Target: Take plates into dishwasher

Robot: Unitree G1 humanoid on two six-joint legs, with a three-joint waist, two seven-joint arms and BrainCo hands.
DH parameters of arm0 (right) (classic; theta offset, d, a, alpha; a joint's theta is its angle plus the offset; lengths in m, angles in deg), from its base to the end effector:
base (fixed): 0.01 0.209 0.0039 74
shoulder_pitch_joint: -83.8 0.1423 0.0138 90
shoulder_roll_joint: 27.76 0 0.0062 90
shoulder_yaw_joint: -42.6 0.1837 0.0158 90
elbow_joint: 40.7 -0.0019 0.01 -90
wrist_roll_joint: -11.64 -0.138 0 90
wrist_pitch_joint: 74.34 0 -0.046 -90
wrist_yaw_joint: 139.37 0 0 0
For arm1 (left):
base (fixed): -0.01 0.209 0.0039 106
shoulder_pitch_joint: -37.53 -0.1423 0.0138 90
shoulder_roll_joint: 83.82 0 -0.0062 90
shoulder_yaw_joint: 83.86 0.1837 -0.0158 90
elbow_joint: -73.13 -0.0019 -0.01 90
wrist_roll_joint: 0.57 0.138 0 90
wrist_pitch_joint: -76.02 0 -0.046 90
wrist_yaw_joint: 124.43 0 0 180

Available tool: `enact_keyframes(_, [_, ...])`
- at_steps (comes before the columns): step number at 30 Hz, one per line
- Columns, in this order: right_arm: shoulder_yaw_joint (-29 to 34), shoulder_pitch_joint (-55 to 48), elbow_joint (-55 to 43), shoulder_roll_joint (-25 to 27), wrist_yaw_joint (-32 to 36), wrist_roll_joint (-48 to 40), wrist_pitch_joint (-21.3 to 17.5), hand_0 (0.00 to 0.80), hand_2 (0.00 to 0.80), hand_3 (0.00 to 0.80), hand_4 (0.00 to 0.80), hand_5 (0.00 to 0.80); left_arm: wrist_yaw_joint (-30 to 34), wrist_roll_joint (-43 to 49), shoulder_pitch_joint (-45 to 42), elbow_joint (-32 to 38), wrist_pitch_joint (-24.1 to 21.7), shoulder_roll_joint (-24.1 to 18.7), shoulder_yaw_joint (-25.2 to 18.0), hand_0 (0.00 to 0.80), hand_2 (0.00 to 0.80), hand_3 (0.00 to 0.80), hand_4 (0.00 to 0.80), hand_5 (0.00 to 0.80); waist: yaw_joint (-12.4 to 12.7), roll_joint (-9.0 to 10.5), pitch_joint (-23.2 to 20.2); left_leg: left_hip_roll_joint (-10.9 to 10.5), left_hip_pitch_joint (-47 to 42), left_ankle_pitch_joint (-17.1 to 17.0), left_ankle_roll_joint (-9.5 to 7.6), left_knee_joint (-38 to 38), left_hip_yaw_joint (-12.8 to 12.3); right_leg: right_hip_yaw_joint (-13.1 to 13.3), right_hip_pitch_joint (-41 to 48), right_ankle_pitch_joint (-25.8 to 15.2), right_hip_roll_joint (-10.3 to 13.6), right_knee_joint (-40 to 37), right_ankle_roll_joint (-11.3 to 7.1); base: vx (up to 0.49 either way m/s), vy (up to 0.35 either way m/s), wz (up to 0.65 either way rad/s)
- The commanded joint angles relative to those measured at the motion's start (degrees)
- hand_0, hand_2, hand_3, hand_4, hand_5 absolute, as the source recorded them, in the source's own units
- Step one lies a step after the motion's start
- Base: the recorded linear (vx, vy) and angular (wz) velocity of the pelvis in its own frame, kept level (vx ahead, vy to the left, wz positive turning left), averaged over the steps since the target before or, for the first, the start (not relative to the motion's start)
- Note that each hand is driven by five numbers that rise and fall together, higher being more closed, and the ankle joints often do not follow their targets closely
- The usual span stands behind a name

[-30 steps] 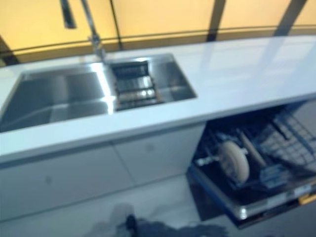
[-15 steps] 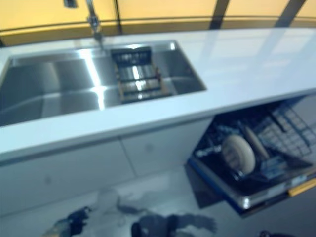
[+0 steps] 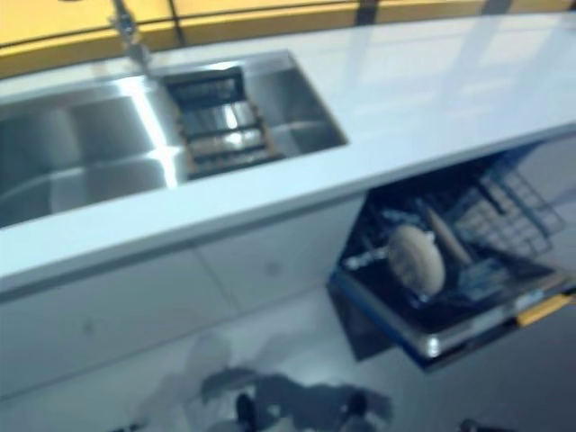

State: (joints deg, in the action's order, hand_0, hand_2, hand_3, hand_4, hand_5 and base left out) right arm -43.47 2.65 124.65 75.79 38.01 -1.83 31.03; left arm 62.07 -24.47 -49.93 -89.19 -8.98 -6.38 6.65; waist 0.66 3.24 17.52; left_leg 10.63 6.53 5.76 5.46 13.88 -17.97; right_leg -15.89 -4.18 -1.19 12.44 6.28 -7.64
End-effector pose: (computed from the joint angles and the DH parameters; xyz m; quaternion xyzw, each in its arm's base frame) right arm 0.1007 -0.3250 -0.0689 -0.0642 0.6017 -0.2645 0.7509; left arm 0.0788 0.3185 -0.0782 -0.0090 0.5490 0.2089 0.8093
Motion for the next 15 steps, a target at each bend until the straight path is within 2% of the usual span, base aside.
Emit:
enact_keyframes(1, [2.7, -2.0, 2.7, 0.8, -3.9, -4.7, -1.3, 0.0, 0.0, 0.0, 0.0, 0.0, 0.5, -0.7, 1.7, -0.5, -2.6, 1.6, -0.7, 0.0, 0.0, 0.0, 0.0, 0.0, -0.9, -2.45, 2.0, -3.8, -1.4, 7.5, -9.0, 4.3, 1.1, 2.3, -2.6, -0.9, 0.7, 3.6, 0.73, -0.012, -0.159, -0.03])
enact_keyframes(5, [4.0, -0.9, 2.7, 0.7, -6.2, -9.8, -2.1, 0.0, 0.0, 0.0, 0.0, 0.0, 0.1, -0.8, 1.9, 2.1, -1.8, 1.7, 0.7, 0.0, 0.0, 0.0, 0.0, 0.0, -1.2, -4.15, 3.6, -4.3, 1.0, 5.6, -8.11, 3.7, 1.8, 2.9, -5.0, -0.5, 1.3, 4.5, 0.72, -0.073, -0.155, -0.08])
enact_keyframes(10, [5.0, 0.5, 1.9, 1.6, -6.9, -14.6, -2.1, 0.0, 0.0, 0.0, 0.0, 0.0, 1.3, -1.2, 0.8, 2.5, -1.9, 0.2, 0.2, 0.0, 0.0, 0.0, 0.0, 0.0, -1.8, -5.48, 5.5, -4.2, 3.6, 5.5, -7.53, 6.0, 1.6, 3.8, -8.4, 1.1, 1.8, 7.8, 0.89, -0.061, -0.105, -0.01])
enact_keyframes(13, [6.0, 1.5, 2.3, 2.5, -5.2, -20.8, -2.2, 0.0, 0.0, 0.0, 0.0, 0.0, 1.7, -2.0, 0.1, 2.8, -2.4, 0.4, 0.4, 0.0, 0.0, 0.0, 0.0, 0.0, -2.3, -6.5, 6.5, -4.1, 5.4, 6.1, -7.3, 8.6, 1.7, 4.7, -10.8, 2.7, 2.0, 11.0, 1.4, -0.052, -0.073, -0.02])
enact_keyframes(15, [7.0, 2.4, 2.1, 2.9, -3.5, -28.0, -2.3, 0.0, 0.0, 0.0, 0.0, 0.0, 1.8, -2.3, -0.2, 3.3, -3.0, 1.4, 0.7, 0.0, 0.0, 0.0, 0.0, 0.0, -2.6, -7.53, 7.1, -4.2, 6.3, 6.3, -7.21, 9.6, 1.8, 5.2, -12.0, 3.5, 2.3, 12.5, 1.79, -0.041, -0.028, -0.01])
